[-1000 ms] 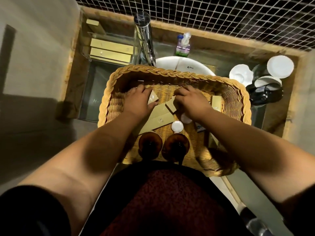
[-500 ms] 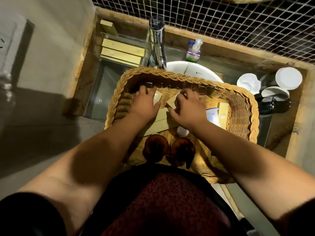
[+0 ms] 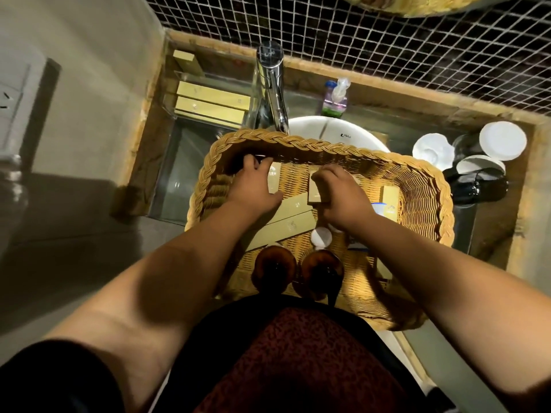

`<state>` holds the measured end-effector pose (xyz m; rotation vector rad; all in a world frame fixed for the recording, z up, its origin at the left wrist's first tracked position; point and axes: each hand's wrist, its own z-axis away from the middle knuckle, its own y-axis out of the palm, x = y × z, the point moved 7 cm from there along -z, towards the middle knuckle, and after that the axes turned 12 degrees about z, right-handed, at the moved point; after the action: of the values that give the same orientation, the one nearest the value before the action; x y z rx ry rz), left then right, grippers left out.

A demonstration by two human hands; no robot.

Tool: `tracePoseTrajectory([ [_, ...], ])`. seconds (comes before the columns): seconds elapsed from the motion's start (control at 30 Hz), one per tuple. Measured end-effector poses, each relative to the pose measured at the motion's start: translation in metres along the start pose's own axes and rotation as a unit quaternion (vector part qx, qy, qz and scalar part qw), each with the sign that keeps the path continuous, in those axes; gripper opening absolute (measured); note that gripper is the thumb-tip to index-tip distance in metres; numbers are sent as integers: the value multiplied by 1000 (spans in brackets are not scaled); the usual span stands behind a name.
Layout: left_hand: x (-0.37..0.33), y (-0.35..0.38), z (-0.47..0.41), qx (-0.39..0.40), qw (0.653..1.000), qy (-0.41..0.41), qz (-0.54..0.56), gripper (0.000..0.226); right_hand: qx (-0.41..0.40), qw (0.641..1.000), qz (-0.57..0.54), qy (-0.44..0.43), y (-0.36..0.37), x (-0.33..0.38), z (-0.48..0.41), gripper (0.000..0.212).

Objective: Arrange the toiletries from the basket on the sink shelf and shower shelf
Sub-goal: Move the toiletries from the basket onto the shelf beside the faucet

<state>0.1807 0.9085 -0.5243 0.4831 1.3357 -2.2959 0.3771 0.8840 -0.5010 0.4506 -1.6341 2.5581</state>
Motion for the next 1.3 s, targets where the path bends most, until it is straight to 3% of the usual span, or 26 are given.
tracePoseTrajectory([
  [0.3,-17,-1,6,-18,1000,15,-4,65,-13,999,36,-19,8,2,7,47],
  [0.73,-40,-35,5,-67,993,96,1,65,-141,986,21,-81,-46,29,-2,47],
  [0.93,-54,-85,36,-154,970,183,31,59,-166,980,18,-109,-81,53,-3,36],
  [1.07,-62,-119,38,-161,972,153,82,62,-194,975,43,-98,-106,66,-6,40],
  [1.3,-67,-169,21,-201,962,172,66,62,-221,967,20,-121,-141,90,-21,47],
])
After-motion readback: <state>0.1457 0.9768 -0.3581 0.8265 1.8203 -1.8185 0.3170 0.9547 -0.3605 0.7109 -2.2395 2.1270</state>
